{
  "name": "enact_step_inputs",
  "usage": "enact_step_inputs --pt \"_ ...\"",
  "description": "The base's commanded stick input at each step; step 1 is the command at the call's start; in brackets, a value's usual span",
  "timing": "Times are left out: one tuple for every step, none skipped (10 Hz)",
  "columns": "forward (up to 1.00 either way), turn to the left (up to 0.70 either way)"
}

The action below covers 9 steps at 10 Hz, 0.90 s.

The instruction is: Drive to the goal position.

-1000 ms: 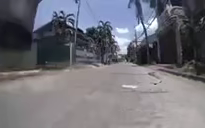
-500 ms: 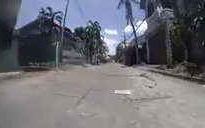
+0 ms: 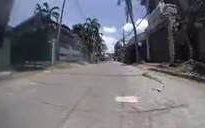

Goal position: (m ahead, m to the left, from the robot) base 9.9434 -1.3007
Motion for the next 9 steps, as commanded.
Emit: enact_step_inputs --pt "0.85 0.0" --pt "0.85 0.0" --pt "0.85 0.0" --pt "0.85 0.0" --pt "0.85 -0.01" --pt "0.85 -0.18" --pt "0.85 -0.32" --pt "0.85 -0.34" --pt "0.85 -0.34"
